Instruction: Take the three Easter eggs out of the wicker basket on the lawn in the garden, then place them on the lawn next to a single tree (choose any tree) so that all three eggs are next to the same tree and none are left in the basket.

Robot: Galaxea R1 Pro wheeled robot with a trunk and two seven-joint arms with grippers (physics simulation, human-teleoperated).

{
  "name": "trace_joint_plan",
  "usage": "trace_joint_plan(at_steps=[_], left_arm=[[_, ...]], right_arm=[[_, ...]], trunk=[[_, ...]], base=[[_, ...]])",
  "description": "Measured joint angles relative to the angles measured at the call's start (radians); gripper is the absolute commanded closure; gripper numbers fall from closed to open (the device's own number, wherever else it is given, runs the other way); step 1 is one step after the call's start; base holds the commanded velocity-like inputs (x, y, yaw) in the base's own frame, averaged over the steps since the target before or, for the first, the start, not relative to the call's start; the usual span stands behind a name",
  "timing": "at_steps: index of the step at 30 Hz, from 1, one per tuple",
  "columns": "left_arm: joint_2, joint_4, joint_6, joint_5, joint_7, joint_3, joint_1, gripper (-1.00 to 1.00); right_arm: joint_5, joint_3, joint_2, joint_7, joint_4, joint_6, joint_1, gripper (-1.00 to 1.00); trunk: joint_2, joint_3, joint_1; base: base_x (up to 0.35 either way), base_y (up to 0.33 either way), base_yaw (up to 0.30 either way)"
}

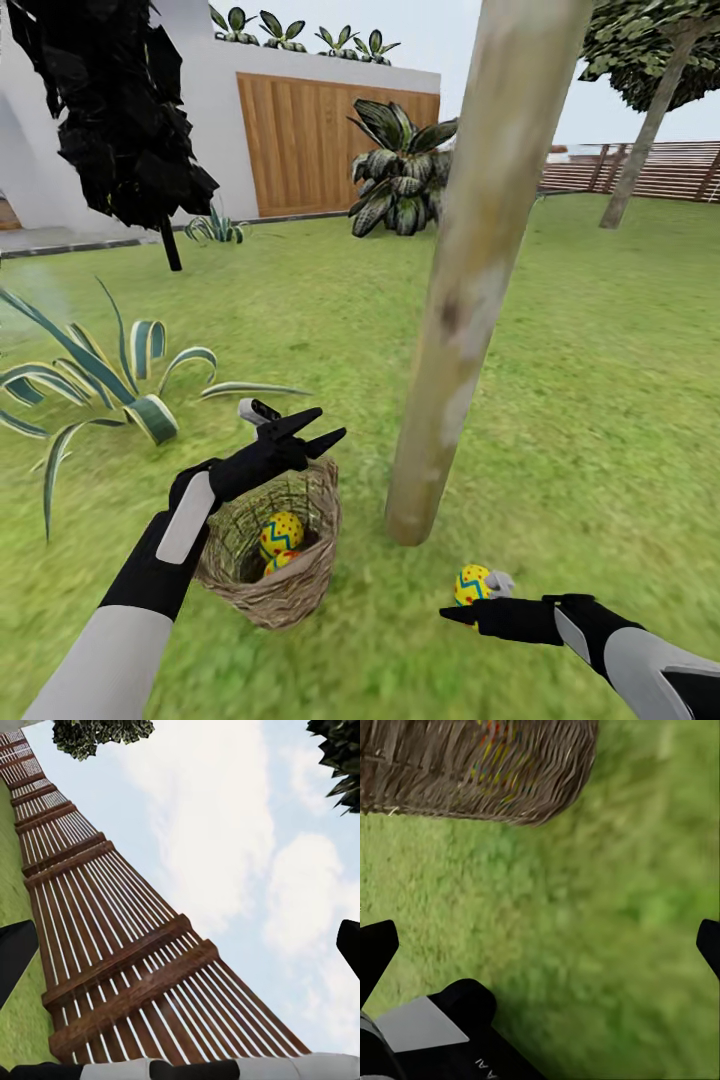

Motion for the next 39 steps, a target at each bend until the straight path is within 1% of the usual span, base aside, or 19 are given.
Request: trace_joint_plan(at_steps=[1,3,4,5,7,8,9,10,12,14,17,21,23,32,39], left_arm=[[0.000,0.000,0.000,0.001,0.000,0.000,0.000,-1.00],[0.000,0.002,0.000,0.017,0.000,0.000,0.000,-1.00],[0.001,0.003,0.000,0.029,0.000,0.000,0.000,-1.00],[0.003,0.005,0.000,0.048,0.000,0.001,0.000,-1.00],[0.019,0.003,-0.001,0.059,0.000,0.000,0.000,-1.00],[0.024,0.002,-0.001,0.061,0.000,0.000,0.000,-1.00],[0.029,0.002,-0.002,0.063,0.000,-0.001,0.000,-1.00],[0.030,0.002,-0.002,0.063,0.000,0.000,0.000,-1.00],[0.032,0.003,-0.002,0.064,0.000,0.000,0.000,-1.00],[0.033,0.004,-0.003,0.064,-0.001,-0.001,0.000,-1.00],[0.033,0.005,-0.003,0.064,-0.001,-0.001,0.000,-1.00],[0.032,0.006,-0.003,0.064,-0.001,-0.001,0.000,-1.00],[0.032,0.006,-0.003,0.064,-0.001,-0.001,0.000,-1.00],[0.033,0.009,-0.003,0.065,0.000,-0.001,0.000,-1.00],[0.033,0.010,-0.003,0.065,0.000,0.000,0.000,-1.00]], right_arm=[[0.000,0.000,0.000,0.000,0.000,0.000,0.000,-1.00],[0.000,0.000,0.000,0.001,0.000,0.000,0.000,-1.00],[0.000,0.000,0.000,0.002,0.000,0.000,0.000,-1.00],[0.000,0.001,-0.002,0.008,0.000,-0.001,0.000,-1.00],[0.001,0.002,-0.004,0.063,-0.001,-0.005,0.000,-1.00],[0.001,0.002,-0.007,0.103,-0.001,-0.007,0.000,-1.00],[0.001,0.002,-0.019,0.165,-0.001,-0.008,0.000,-1.00],[0.001,0.002,-0.030,0.202,-0.001,-0.008,0.000,-1.00],[0.001,0.002,-0.054,0.249,-0.001,-0.006,0.000,-1.00],[-0.001,0.000,-0.078,0.271,-0.001,-0.003,0.000,-1.00],[-0.001,-0.009,-0.089,0.279,-0.001,-0.001,0.000,-1.00],[0.000,-0.030,-0.093,0.282,-0.001,-0.001,0.000,-1.00],[0.000,-0.034,-0.093,0.282,-0.001,-0.001,0.000,-1.00],[0.000,-0.035,-0.091,0.278,-0.001,-0.001,0.000,-1.00],[0.000,-0.034,-0.084,0.275,0.000,-0.001,0.000,-1.00]], trunk=[[0.007,0.003,-0.004],[0.021,0.009,-0.011],[0.028,0.013,-0.015],[0.035,0.016,-0.019],[0.049,0.022,-0.027],[0.056,0.025,-0.031],[0.063,0.028,-0.035],[0.070,0.031,-0.038],[0.084,0.038,-0.046],[0.098,0.044,-0.054],[0.119,0.053,-0.065],[0.147,0.066,-0.081],[0.161,0.072,-0.088],[0.224,0.100,-0.123],[0.273,0.122,-0.150]], base=[[0.000,0.302,0.000],[0.000,0.302,0.000],[0.000,0.302,0.000],[0.000,0.303,0.000],[0.000,0.303,0.000],[0.000,0.267,0.000],[0.000,0.180,0.000],[0.000,0.115,0.000],[0.000,0.060,0.000],[0.000,0.022,0.000],[0.000,0.007,0.000],[0.000,0.001,0.000],[0.000,0.000,0.000],[0.000,0.002,0.000],[0.000,0.240,0.000]])
